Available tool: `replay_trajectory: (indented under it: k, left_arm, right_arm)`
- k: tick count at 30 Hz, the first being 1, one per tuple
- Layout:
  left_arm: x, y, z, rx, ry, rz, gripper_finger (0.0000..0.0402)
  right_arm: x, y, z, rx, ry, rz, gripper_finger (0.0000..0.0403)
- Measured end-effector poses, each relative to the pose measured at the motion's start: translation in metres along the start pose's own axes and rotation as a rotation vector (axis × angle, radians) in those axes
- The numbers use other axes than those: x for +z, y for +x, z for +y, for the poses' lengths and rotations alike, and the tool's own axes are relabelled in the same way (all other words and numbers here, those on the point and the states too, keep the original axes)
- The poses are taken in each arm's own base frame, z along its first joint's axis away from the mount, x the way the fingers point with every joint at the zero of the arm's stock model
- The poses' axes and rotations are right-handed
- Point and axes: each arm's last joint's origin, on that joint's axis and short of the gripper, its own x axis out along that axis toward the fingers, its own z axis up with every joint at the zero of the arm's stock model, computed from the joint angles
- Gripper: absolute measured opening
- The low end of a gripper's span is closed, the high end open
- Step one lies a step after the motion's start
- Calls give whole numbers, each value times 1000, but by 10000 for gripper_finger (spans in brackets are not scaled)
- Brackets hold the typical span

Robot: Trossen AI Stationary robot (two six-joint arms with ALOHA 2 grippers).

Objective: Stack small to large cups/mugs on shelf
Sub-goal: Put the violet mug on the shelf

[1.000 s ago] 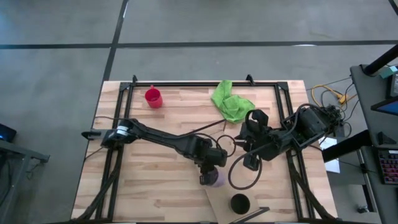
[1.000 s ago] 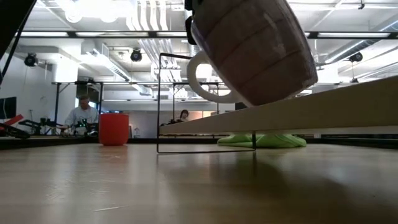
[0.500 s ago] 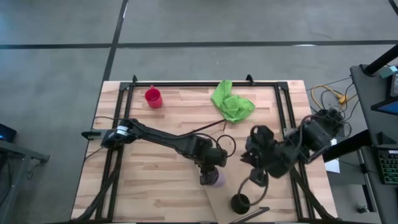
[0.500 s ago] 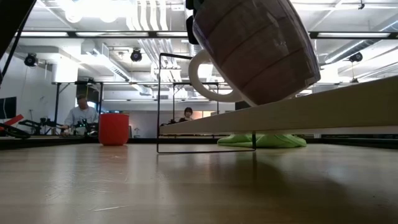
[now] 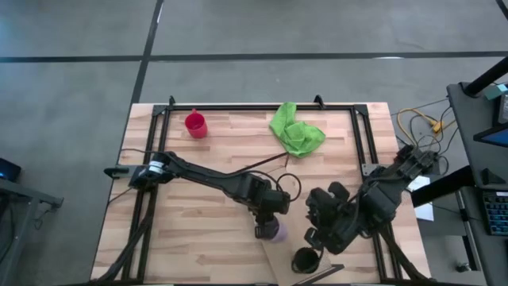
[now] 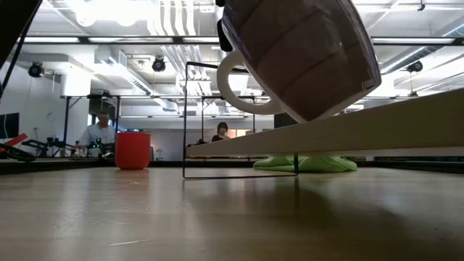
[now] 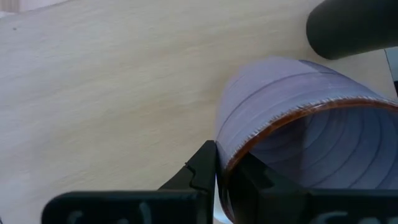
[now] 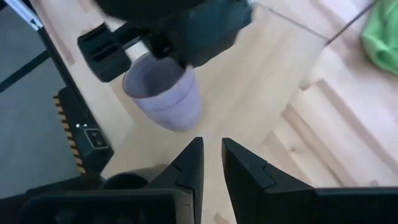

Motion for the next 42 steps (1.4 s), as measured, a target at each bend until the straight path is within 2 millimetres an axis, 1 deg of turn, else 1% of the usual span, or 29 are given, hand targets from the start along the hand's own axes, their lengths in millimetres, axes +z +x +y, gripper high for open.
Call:
replay_trajectory:
  k: [6, 11, 17, 22, 28, 33, 42]
  left_arm:
    - [5, 0, -1, -16, -44, -45, 11]
    - [7, 0, -2, -26, -43, -67, 12]
    - [7, 0, -1, -26, -46, -71, 12]
    - [8, 0, 0, -25, -48, -72, 12]
    - [8, 0, 0, -25, -49, -73, 12]
    - [9, -1, 0, -20, -49, -81, 12]
    - [12, -1, 3, -16, -56, -108, 12]
  right_arm:
    - [-5, 23, 11, 62, 31, -23, 53]
    - [-9, 37, 14, 93, 63, -27, 53]
    - [-15, 47, 8, 59, 104, -13, 54]
    - [-15, 50, 7, 49, 117, -12, 54]
    - [-23, 69, 2, 9, 186, 32, 54]
    - [-30, 86, 4, 30, 209, 32, 54]
    - [-37, 102, 0, 23, 236, 36, 54]
